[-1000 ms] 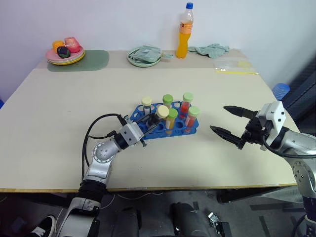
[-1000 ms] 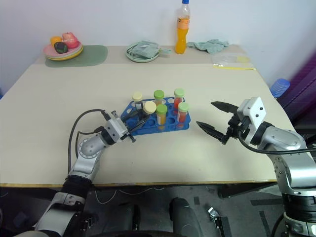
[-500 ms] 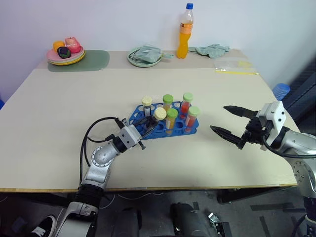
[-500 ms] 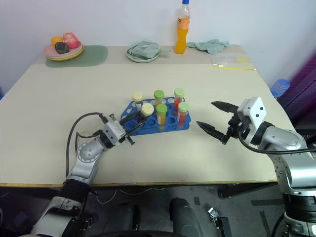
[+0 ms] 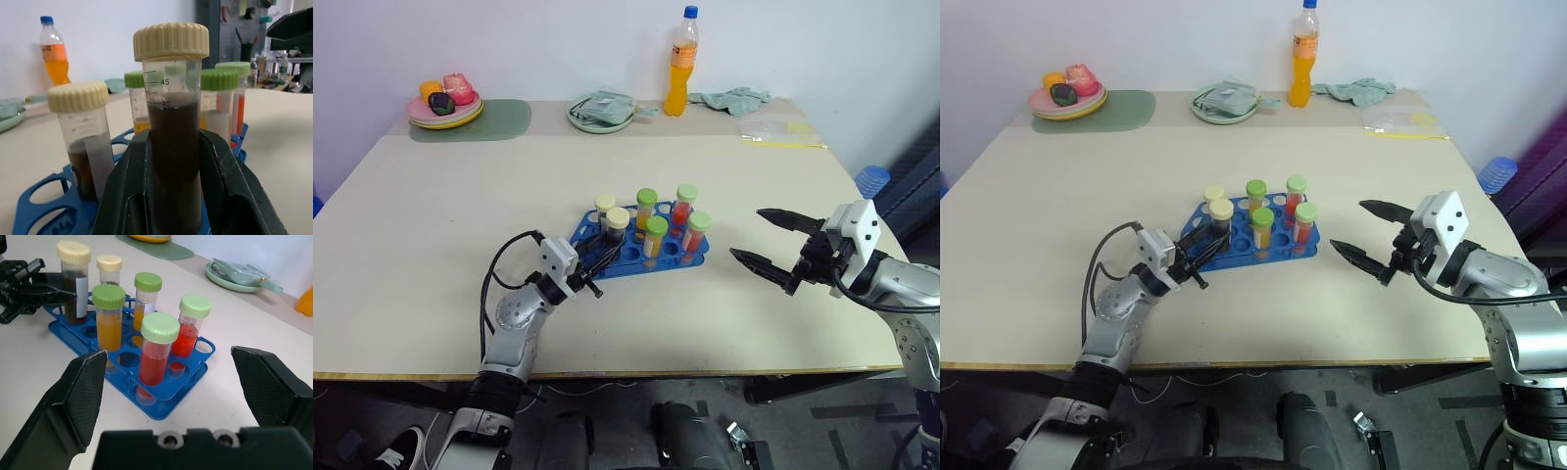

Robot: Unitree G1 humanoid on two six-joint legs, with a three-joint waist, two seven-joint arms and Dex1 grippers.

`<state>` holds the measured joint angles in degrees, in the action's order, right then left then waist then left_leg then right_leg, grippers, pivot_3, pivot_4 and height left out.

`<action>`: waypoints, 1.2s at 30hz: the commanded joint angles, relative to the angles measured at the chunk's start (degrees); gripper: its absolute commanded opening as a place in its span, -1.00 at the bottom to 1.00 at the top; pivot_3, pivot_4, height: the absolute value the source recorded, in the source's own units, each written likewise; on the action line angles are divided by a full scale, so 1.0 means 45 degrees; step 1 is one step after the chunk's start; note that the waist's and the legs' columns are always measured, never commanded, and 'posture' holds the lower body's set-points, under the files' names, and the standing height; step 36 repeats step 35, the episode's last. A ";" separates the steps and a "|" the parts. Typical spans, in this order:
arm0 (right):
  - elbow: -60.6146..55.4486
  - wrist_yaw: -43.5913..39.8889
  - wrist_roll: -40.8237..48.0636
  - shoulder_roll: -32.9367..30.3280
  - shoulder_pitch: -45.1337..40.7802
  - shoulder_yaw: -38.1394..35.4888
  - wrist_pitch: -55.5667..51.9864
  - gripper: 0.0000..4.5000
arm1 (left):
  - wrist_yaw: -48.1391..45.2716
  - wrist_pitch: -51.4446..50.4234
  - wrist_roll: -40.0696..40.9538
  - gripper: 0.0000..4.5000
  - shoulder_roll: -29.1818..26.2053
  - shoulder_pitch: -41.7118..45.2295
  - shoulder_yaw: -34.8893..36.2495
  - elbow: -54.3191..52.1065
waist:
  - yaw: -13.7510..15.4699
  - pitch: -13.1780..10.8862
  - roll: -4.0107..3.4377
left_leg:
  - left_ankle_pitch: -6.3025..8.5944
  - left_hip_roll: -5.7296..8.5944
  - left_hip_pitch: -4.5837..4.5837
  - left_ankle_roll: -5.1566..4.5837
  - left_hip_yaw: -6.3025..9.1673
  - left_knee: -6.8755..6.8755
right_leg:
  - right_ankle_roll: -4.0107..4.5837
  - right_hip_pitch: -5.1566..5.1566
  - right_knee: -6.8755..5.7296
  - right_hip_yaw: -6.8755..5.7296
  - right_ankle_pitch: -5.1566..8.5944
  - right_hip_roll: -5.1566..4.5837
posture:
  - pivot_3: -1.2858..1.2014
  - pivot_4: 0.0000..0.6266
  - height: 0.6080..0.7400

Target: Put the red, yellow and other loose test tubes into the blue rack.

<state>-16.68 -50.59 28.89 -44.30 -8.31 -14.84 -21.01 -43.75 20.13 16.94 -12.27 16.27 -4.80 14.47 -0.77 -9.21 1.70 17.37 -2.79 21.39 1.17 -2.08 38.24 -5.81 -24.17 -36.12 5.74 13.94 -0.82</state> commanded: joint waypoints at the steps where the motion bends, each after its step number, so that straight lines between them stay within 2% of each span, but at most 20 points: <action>1: -0.0363 0.0034 0.0043 -0.0238 -0.0220 -0.0336 0.0109 1.00 | -0.0091 -0.0128 0.0344 -0.06 0.0084 0.0002 0.0216 -0.0468 | -0.0001 0.0000 0.0000 | 0.0000 0.0000 0.0000 0.0000 0.0000 0.0000 | 0.0000 0.0000 0.0001 0.0000 0.0000 0.0000 | 0.03 -0.52 1.00; 2: -0.0353 0.0034 0.0038 -0.0235 -0.0236 -0.0324 0.0114 1.00 | -0.0136 -0.0112 0.0309 0.20 0.0035 0.0015 0.0214 -0.0457 | -0.0002 0.0000 0.0000 | 0.0000 0.0000 0.0000 0.0000 0.0000 0.0000 | 0.0001 0.0000 0.0001 0.0000 0.0000 0.0000 | 0.03 -0.52 1.00; 4: -0.0319 0.0025 0.0040 -0.0232 -0.0278 -0.0302 0.0108 1.00 | -0.0112 0.0031 0.0210 0.60 -0.0009 0.0028 0.0277 -0.0470 | -0.0003 0.0000 0.0000 | 0.0000 0.0000 0.0000 0.0000 0.0001 0.0000 | 0.0001 0.0000 0.0001 0.0000 0.0001 0.0001 | 0.03 -0.52 1.00; 5: -0.0317 0.0019 0.0039 -0.0235 -0.0285 -0.0291 0.0102 1.00 | -0.0047 0.0107 0.0162 0.88 -0.0039 0.0020 0.0340 -0.0528 | -0.0005 0.0000 0.0000 | 0.0000 0.0000 -0.0001 0.0000 0.0002 0.0000 | 0.0001 0.0000 0.0001 0.0000 0.0001 0.0001 | 0.03 -0.52 1.00; 6: -0.0301 0.0015 0.0019 -0.0234 -0.0300 -0.0278 0.0122 1.00 | -0.0109 0.0015 0.0301 0.98 -0.0111 -0.0029 0.0415 -0.0730 | -0.0016 0.0000 0.0000 | 0.0000 0.0000 0.0000 -0.0001 0.0002 0.0000 | 0.0001 0.0000 0.0000 0.0000 0.0001 0.0001 | 0.03 -0.52 1.00; 11: -0.0329 0.0057 0.0035 -0.0190 -0.0324 -0.0248 0.0083 1.00 | -0.0870 -0.1302 0.1649 0.98 -0.1076 -0.0604 0.1082 -0.2256 | -0.0069 0.0001 -0.0002 | 0.0001 -0.0009 -0.0003 -0.0001 0.0007 -0.0004 | 0.0001 -0.0002 -0.0003 0.0000 0.0001 0.0009 | 0.03 -0.52 1.00; 14: -0.0240 -0.0039 0.0264 -0.0072 -0.0146 -0.0316 -0.0008 1.00 | -0.1743 -0.3580 0.3510 0.98 -0.2790 -0.1538 0.2065 -0.3937 | -0.0121 0.0000 -0.0004 | 0.0002 -0.0019 -0.0005 -0.0003 0.0006 -0.0006 | 0.0002 -0.0004 -0.0004 0.0000 0.0001 0.0013 | 0.03 -0.52 1.00; 17: -0.0427 -0.0250 0.0571 -0.0036 0.0126 -0.0244 -0.0211 1.00 | -0.2117 -0.4838 0.4519 0.98 -0.4068 -0.1884 0.3061 -0.4560 | -0.0080 -0.0002 -0.0006 | 0.0002 -0.0027 -0.0004 -0.0003 0.0006 -0.0009 | 0.0044 -0.0012 -0.0009 -0.0003 0.0026 0.0015 | 0.03 -0.52 1.00; 23: -0.1096 -0.1215 0.1941 -0.0147 0.0469 -0.0153 -0.1042 1.00 | -0.3654 -0.7437 0.6064 0.98 -0.6930 -0.1791 0.4952 -0.4313 | -0.0043 -0.0006 -0.0004 | 0.0002 -0.0022 0.0001 -0.0004 -0.0002 -0.0009 | 0.0057 -0.0012 0.0005 -0.0006 0.0035 0.0006 | 0.03 -0.52 1.00; 25: -0.1172 -0.1422 0.2260 -0.0148 0.0266 -0.0060 -0.1271 1.00 | -0.4448 -0.7438 0.5952 0.98 -0.7570 -0.1661 0.5280 -0.3783 | -0.0063 -0.0009 -0.0007 | 0.0002 -0.0023 0.0002 -0.0004 -0.0002 -0.0009 | 0.0059 -0.0017 0.0003 -0.0006 0.0037 0.0007 | 0.03 -0.52 1.00; 30: -0.0718 -0.1647 0.2134 -0.0165 -0.0192 0.0227 -0.1382 1.00 | -0.5649 -0.6661 0.5229 0.98 -0.8144 -0.1477 0.5572 -0.2887 | -0.0069 -0.0011 -0.0009 | 0.0002 -0.0024 0.0001 -0.0003 -0.0011 -0.0013 | 0.0087 -0.0029 0.0002 -0.0006 0.0053 0.0008 | 0.03 -0.52 1.00; 36: -0.0532 -0.1464 0.1746 0.0096 -0.0288 0.0586 -0.1172 1.00 | -0.5765 -0.6435 0.4856 0.98 -0.8144 -0.1525 0.5821 -0.2709 | -0.0066 -0.0012 -0.0009 | 0.0002 -0.0026 0.0005 -0.0003 -0.0014 -0.0014 | 0.0090 -0.0032 0.0003 -0.0006 0.0055 0.0007 | 0.03 -0.52 1.00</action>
